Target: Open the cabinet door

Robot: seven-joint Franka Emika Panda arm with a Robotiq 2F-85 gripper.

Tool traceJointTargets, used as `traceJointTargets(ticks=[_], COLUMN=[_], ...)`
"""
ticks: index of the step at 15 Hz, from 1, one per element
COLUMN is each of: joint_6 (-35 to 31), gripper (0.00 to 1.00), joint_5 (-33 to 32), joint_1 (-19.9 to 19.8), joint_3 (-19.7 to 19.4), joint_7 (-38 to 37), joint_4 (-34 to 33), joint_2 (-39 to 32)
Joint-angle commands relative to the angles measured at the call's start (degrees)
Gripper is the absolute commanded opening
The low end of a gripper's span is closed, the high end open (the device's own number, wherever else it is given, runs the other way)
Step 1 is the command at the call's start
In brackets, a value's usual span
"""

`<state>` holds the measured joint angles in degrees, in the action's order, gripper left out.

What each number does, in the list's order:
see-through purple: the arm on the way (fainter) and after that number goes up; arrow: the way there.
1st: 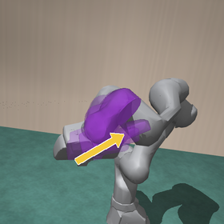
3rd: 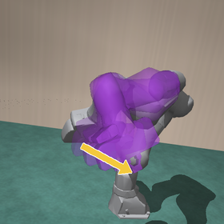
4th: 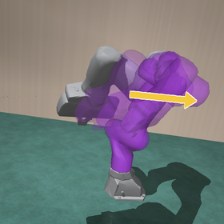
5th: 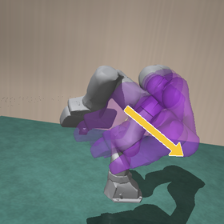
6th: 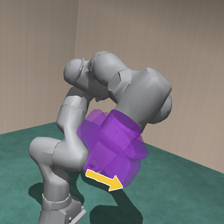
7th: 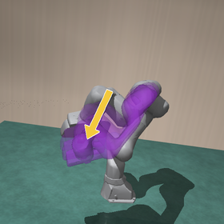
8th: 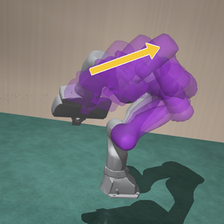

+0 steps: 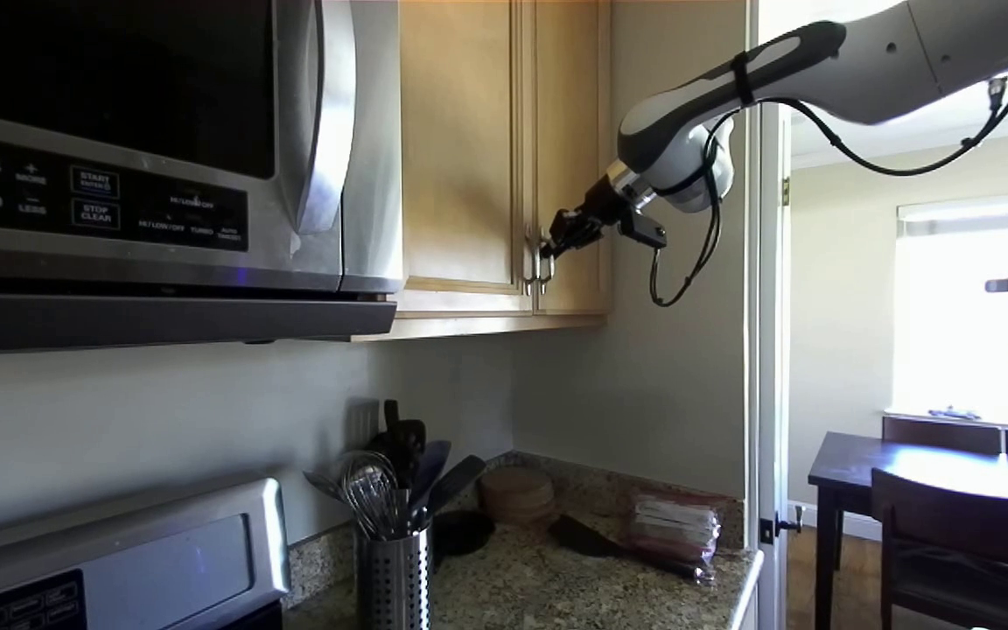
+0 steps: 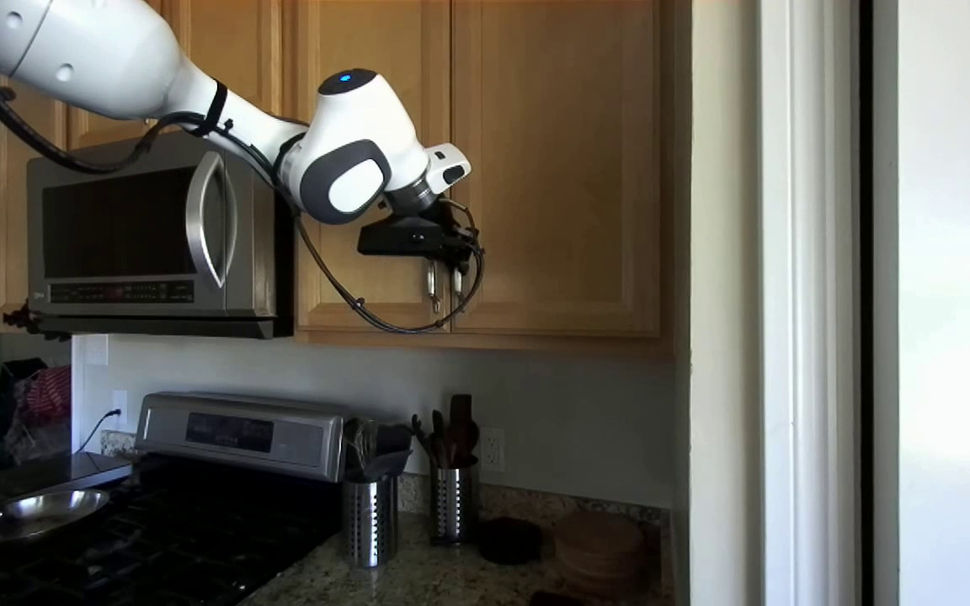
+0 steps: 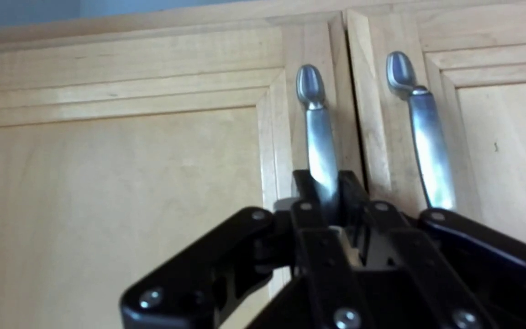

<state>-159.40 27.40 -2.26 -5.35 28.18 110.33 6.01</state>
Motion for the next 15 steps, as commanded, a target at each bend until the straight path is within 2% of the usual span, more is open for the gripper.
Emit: traceJointTargets(ticks=[1,7,11,15], joint_6=[-0.8,0.9,1.6,1.7], gripper=[0.09,0.09,0.09,0.09], joint_5=[-4.2,-17.9,-22.4,-24.5], joint_1=[-1.6,-3.9,-4.5,-5.1], joint_3=[-0.3,-1.9,-2.3,-2.5], joint_7=[-2.5,-16.9,-23.3,-26.3], joint_4=[0.5,2.5,3.6,4.5], joint_2=[-1.0,0.3,1.7,2.6])
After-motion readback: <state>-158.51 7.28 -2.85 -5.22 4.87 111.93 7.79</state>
